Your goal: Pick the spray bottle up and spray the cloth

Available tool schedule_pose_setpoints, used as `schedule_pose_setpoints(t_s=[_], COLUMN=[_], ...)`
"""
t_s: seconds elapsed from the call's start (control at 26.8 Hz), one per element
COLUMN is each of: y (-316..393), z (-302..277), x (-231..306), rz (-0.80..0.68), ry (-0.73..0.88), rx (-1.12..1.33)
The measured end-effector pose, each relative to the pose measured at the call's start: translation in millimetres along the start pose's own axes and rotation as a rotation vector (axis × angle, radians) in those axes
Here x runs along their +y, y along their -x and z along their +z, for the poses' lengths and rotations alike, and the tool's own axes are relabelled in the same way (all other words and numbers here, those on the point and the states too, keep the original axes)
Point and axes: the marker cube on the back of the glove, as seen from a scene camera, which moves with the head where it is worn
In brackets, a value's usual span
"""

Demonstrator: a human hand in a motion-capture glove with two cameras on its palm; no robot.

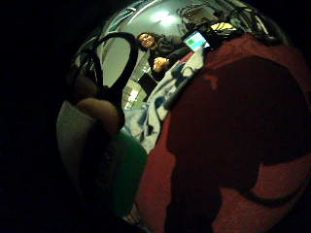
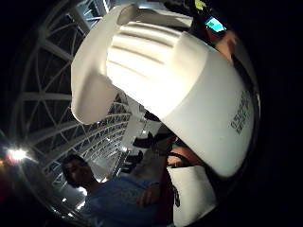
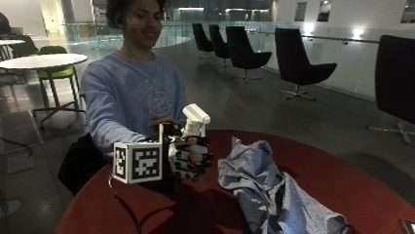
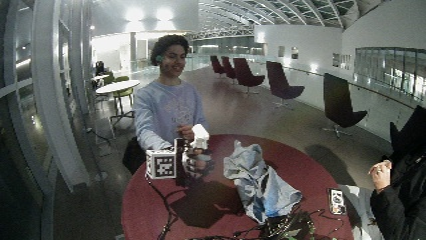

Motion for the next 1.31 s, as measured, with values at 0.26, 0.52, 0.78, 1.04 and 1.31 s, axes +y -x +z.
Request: schedule_pose_setpoints(t_s=[0.26, 0.52, 0.78, 1.04, 1.31], y=[21, 33, 30, 30, 29], z=[32, 63, 82, 85, 85], x=[-6, -5, 0, -2, -6], rz=[0.071, 0.218, 0.321, 0.388, 0.407], ry=[0.238, 0.404, 0.502, 0.533, 0.540], rx=[-0.015, -0.076, -0.050, -0.067, -0.063])
